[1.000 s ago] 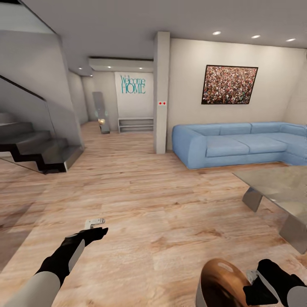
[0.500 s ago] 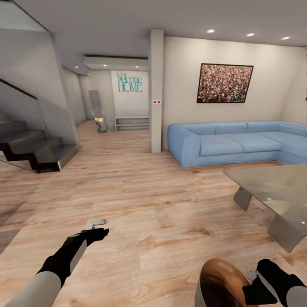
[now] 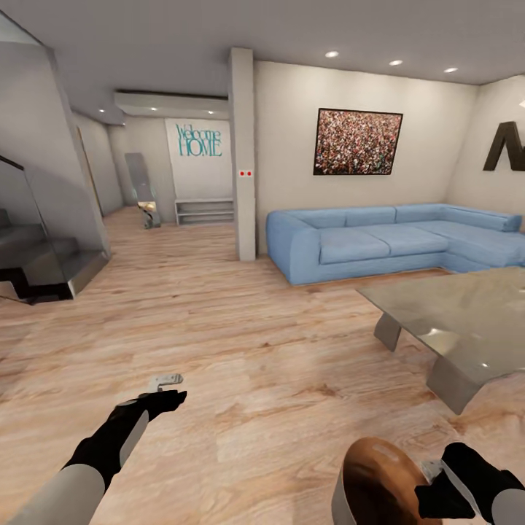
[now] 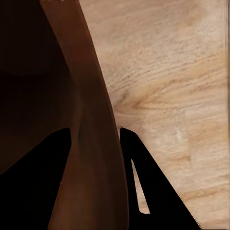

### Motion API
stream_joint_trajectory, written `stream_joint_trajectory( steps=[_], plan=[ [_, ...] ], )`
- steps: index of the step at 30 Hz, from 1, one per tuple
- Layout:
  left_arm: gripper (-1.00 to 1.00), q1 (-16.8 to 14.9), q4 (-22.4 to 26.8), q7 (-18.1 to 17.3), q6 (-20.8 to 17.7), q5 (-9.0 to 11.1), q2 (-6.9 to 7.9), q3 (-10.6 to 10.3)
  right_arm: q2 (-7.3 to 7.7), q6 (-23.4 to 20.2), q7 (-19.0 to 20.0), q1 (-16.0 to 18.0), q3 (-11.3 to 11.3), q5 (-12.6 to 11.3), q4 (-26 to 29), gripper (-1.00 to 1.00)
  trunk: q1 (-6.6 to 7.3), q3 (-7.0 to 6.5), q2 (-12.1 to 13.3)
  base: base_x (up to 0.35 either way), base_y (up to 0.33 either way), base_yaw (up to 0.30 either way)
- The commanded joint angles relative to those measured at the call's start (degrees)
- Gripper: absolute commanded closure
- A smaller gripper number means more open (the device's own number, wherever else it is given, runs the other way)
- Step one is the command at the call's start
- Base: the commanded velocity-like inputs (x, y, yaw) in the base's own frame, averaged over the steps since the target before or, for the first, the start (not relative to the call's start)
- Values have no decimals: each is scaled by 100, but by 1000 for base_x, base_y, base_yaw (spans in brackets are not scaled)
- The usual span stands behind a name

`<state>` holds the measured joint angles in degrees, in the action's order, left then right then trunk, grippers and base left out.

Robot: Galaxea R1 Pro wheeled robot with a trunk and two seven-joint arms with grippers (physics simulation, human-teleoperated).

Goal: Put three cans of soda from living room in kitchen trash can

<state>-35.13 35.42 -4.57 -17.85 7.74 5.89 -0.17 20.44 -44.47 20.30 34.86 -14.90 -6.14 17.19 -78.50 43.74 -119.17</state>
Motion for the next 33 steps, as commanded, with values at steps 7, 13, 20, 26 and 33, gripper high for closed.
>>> stream_joint_trajectory(
  steps=[7, 13, 20, 26, 33],
  plan=[
    [-100, 0, 0, 0, 1, 7, 0, 0, 2, -17, 1, 3, 63, -105, 4, 100, 0, 0, 0, 0, -2, -247],
    [-100, -3, 0, 0, 1, 8, 0, 0, 11, -16, 1, 3, 66, -106, 4, 100, 0, 0, 0, -28, 32, -249],
    [-100, 0, 0, 0, 1, 8, 0, 0, -15, 5, 26, -1, 36, -81, -11, 100, 0, 0, 0, -111, 108, -121],
    [-100, -1, 0, 0, 1, 8, 0, 0, -12, 15, 96, -21, 44, -102, -8, 100, 0, 0, 0, -26, 25, -16],
    [-100, -3, 0, 0, 1, 8, 0, 0, -35, 14, 81, -31, 38, -121, -17, 100, 0, 0, 0, -4, 62, -3]
  ],
)
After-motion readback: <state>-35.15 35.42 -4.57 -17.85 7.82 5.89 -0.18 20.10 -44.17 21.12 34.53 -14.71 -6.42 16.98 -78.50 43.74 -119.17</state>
